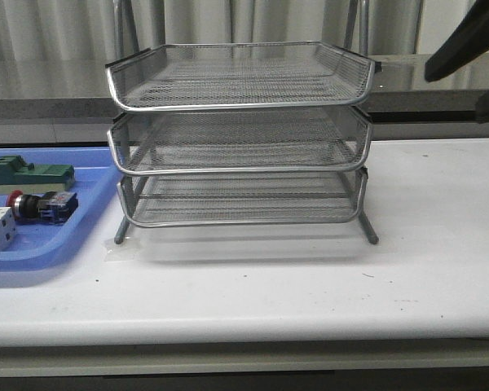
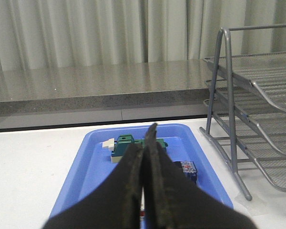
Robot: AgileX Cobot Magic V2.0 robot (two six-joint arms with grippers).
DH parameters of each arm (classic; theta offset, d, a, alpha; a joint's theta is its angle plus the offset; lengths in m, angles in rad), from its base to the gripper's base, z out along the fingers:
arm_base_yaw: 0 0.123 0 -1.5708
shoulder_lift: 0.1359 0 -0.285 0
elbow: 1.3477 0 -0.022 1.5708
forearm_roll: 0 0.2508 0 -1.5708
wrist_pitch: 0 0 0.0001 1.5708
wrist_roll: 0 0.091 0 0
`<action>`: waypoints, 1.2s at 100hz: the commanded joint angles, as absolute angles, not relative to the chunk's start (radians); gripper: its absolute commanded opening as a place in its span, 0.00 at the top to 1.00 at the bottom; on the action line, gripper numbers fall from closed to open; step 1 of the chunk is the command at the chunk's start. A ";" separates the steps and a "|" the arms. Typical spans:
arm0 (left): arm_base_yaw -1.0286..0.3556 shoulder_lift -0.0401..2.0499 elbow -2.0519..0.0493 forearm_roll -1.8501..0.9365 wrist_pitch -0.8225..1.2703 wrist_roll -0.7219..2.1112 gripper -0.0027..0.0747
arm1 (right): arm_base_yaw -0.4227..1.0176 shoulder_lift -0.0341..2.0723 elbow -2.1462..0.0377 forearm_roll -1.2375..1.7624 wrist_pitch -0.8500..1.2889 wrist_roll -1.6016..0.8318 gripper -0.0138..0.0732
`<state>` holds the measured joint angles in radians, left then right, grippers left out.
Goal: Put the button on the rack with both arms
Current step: 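Move the right gripper toward the middle tier of the wire rack, then grasp the front rim of the middle mesh tier with the right gripper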
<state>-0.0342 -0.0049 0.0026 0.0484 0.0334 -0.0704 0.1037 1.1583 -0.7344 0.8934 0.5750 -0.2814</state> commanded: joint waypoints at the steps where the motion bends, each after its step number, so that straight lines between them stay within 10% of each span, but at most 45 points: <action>1: -0.036 -0.036 0.037 0.045 -0.047 -0.080 0.99 | 0.105 1.211 -0.770 1.050 0.516 -0.407 0.35; 56: -0.036 -0.036 0.037 0.045 -0.047 -0.080 0.99 | 0.105 1.545 -0.771 1.628 0.620 -0.957 0.35; 120: -0.036 -0.036 0.037 0.045 -0.047 -0.080 0.99 | 0.105 1.677 -0.891 1.702 0.676 -1.022 0.36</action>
<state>-0.0342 -0.0049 0.0026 0.0484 0.0334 -0.0704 0.1060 1.7032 -0.8556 1.6566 0.6235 -1.0039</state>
